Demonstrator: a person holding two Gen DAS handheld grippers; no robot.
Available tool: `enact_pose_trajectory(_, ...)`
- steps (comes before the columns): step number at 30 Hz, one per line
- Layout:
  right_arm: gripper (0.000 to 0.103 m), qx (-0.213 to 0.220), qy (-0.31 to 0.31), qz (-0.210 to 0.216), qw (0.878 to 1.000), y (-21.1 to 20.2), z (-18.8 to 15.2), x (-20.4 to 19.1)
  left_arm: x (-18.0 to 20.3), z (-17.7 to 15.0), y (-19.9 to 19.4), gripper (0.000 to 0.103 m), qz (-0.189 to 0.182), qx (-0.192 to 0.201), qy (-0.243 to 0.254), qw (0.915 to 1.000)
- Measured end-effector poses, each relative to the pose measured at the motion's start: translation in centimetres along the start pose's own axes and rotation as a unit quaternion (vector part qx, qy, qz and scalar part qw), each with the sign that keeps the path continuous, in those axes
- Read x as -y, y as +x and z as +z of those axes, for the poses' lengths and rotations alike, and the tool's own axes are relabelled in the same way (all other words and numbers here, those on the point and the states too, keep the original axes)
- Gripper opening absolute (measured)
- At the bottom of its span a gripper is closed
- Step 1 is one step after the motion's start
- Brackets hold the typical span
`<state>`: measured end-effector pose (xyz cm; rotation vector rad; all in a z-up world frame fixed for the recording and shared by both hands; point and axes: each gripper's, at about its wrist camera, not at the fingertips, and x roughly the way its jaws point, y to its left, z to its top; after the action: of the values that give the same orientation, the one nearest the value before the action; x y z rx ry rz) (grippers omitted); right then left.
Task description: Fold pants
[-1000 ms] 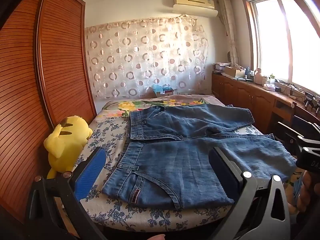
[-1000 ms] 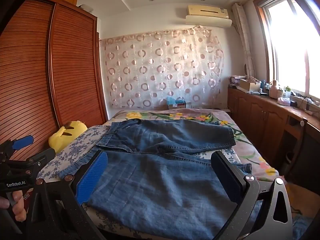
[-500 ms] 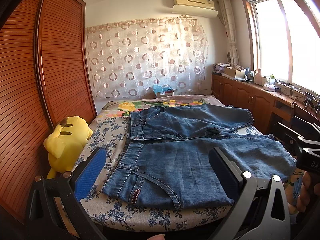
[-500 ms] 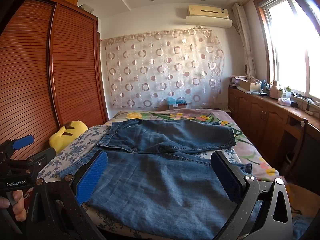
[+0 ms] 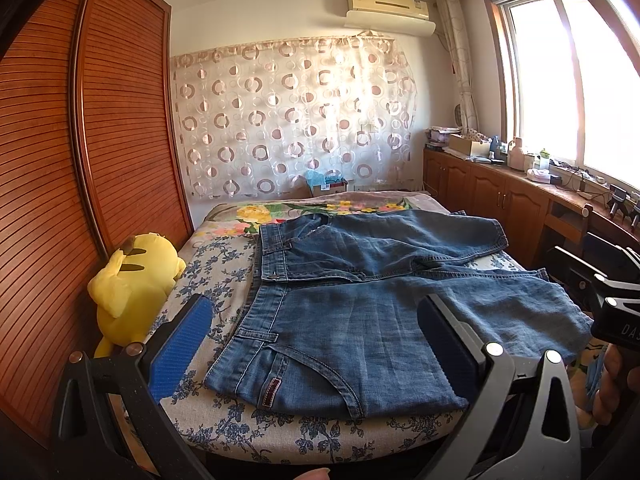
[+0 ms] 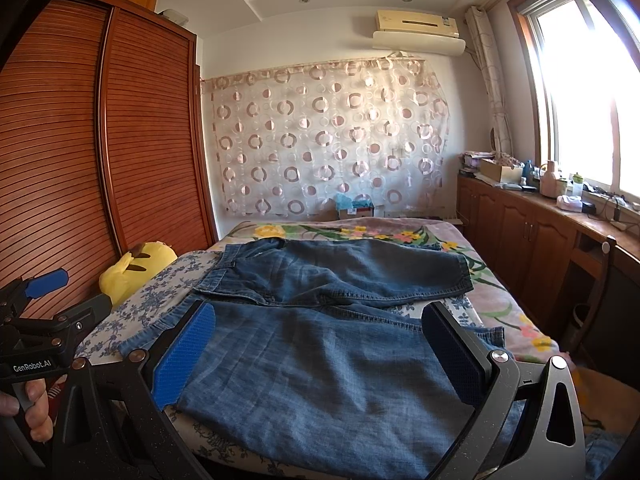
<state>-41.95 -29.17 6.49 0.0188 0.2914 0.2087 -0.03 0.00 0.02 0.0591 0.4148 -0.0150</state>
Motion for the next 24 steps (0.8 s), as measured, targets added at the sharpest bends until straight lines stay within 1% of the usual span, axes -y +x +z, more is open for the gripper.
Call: enact_pose_trajectory(24,0.103,0.002,0.001,0.001,1.000,-0.11,0.04,0.15,-0.11,0.00,0.02,0.103,0.001,0.001,-0.001,1.0000)
